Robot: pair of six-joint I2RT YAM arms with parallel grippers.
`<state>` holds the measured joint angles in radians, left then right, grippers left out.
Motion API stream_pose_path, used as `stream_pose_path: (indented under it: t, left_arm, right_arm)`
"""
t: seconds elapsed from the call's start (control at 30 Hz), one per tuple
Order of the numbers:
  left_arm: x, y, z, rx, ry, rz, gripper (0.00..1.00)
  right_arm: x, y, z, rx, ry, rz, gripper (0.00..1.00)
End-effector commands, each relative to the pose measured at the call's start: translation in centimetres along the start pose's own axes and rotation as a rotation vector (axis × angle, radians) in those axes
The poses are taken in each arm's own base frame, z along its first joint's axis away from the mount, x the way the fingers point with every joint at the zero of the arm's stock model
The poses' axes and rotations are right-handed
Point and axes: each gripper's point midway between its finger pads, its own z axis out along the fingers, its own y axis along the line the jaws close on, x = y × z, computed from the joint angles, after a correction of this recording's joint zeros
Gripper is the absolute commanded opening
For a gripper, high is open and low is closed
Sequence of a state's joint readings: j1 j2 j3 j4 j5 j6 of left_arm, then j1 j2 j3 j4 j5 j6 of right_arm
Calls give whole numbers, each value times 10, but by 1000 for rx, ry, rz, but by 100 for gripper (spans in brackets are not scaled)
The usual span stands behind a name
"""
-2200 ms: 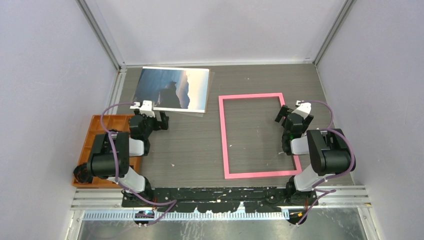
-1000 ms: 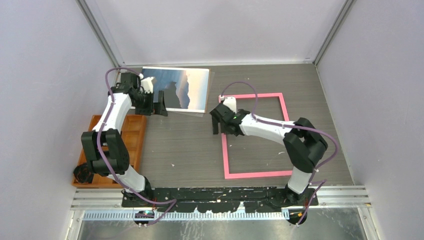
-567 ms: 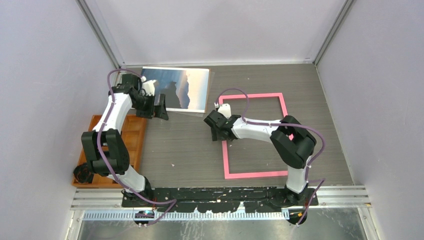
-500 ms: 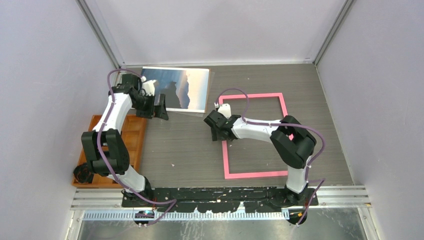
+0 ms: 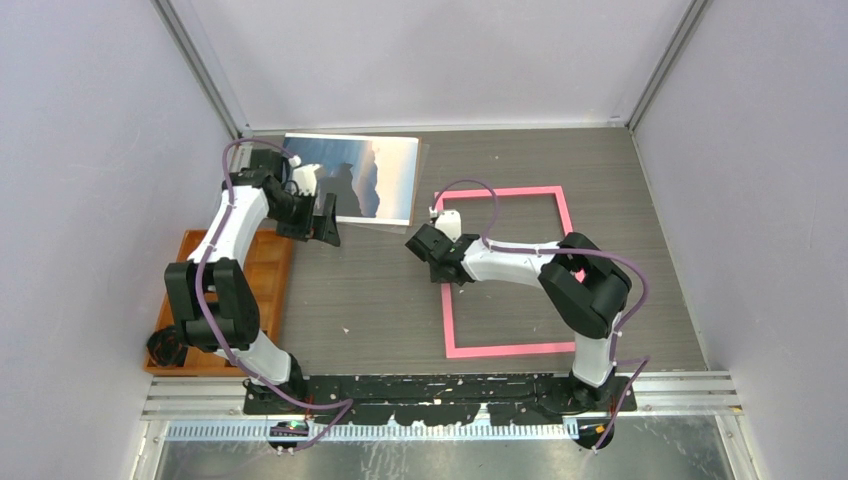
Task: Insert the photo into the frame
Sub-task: Turn over the photo frame at the center of the board.
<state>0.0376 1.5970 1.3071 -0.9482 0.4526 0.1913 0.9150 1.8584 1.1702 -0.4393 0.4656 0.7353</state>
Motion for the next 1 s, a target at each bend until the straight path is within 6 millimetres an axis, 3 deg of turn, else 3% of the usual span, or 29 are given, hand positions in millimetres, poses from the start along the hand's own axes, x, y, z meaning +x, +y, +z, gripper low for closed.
stream_pose_path:
  t: [0.0,0.27,0.57,0.77,0.97]
  left_arm:
    - [-4,-16,-11,50,-25,30,100]
    - [-5,-29,-13,124,-13,20,100]
    - [-10,-50,-26,215,-37,18,100]
    - [-15,-59,-36,234,-64,25,100]
    - [-13,-63,-33,230,-60,37,100]
  right_arm:
    - [-66,24,-59,-123,-139,133,8]
    - [-134,61,-153,-395,-212,285,2]
    - [-194,96,-262,-755,-267,457,1]
    - [-217,116,-315,-989,-263,546,1]
    - [-225,128,-344,-1176,-208,621,1]
